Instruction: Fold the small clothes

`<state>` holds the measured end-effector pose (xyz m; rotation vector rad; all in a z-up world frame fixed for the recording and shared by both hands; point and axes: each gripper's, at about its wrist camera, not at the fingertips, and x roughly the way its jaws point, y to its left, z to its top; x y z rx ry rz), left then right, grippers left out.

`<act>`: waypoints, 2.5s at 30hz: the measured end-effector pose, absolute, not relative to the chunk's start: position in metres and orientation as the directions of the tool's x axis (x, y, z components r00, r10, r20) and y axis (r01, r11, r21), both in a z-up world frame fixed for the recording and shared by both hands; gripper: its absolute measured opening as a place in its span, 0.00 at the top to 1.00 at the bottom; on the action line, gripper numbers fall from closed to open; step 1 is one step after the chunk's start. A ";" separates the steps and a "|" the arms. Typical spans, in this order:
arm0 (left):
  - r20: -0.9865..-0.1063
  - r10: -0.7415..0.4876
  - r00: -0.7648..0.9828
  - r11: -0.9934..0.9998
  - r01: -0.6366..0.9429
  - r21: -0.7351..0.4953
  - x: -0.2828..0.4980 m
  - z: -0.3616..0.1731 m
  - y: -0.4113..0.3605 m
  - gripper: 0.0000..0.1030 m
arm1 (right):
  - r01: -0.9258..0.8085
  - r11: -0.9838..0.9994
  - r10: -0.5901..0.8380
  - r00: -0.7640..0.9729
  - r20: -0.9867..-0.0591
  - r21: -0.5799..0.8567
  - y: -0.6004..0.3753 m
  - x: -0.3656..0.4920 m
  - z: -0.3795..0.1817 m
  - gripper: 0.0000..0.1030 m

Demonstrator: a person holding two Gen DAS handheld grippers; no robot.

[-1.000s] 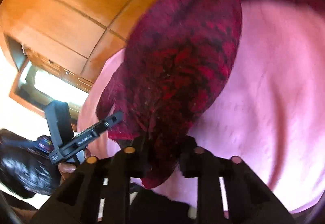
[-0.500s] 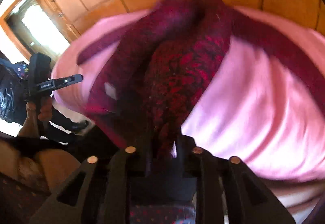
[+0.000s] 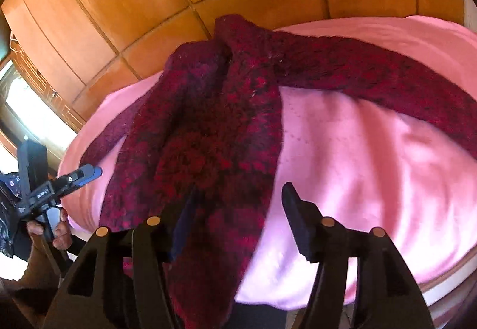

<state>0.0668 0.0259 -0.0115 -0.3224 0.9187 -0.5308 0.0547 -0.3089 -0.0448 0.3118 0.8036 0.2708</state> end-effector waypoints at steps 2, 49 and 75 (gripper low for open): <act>-0.645 -0.601 0.472 0.799 0.338 -0.497 0.071 -0.002 0.011 0.29 | -0.121 0.922 0.351 0.662 -0.662 0.368 -0.304 0.060 -0.046 0.44; -0.712 -0.462 0.529 0.884 0.335 -0.325 0.018 0.041 0.126 0.47 | -0.255 0.825 0.563 0.460 -0.687 0.504 -0.259 0.017 -0.073 0.82; -0.609 -0.548 0.573 0.832 0.443 -0.333 -0.024 0.042 0.140 0.87 | -0.318 0.907 0.421 0.669 -0.613 0.276 -0.324 -0.032 0.031 0.87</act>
